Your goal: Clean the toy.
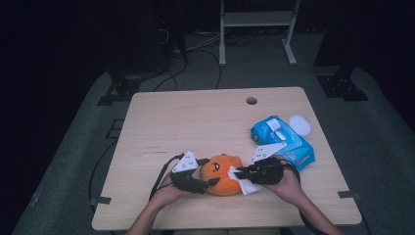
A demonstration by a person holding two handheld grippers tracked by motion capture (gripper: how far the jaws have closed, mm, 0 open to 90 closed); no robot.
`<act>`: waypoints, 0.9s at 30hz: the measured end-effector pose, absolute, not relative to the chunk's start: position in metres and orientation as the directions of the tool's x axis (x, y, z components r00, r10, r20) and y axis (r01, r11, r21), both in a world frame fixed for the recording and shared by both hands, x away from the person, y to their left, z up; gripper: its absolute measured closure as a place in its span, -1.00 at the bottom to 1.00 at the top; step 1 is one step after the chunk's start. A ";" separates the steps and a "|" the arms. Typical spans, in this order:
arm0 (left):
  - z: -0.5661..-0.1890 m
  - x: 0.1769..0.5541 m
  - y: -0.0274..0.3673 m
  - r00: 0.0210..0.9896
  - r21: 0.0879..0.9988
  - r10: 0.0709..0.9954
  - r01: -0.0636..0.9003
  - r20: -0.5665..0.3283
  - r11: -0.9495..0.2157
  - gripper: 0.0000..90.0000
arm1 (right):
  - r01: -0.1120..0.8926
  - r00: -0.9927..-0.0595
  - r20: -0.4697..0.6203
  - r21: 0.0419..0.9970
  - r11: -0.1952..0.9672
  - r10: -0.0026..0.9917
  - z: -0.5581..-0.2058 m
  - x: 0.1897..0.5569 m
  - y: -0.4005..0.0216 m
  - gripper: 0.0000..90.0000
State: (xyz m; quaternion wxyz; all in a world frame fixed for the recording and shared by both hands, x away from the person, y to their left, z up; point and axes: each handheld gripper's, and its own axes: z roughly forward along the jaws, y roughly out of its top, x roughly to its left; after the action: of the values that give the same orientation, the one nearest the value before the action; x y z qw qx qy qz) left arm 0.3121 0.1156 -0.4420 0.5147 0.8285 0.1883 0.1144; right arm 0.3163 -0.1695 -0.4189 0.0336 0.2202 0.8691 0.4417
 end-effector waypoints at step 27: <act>-0.451 0.319 0.115 0.896 0.912 0.440 0.232 -0.066 -0.337 -0.35 | 0.371 -0.885 0.167 0.817 0.442 0.435 -0.419 0.312 -0.177 0.78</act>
State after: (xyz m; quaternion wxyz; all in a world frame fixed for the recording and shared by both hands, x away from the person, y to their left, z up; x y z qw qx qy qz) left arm 0.3190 0.1152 -0.4509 0.5372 0.8119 0.2071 0.0967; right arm 0.3121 -0.1766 -0.4186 0.0338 0.2375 0.8484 0.4719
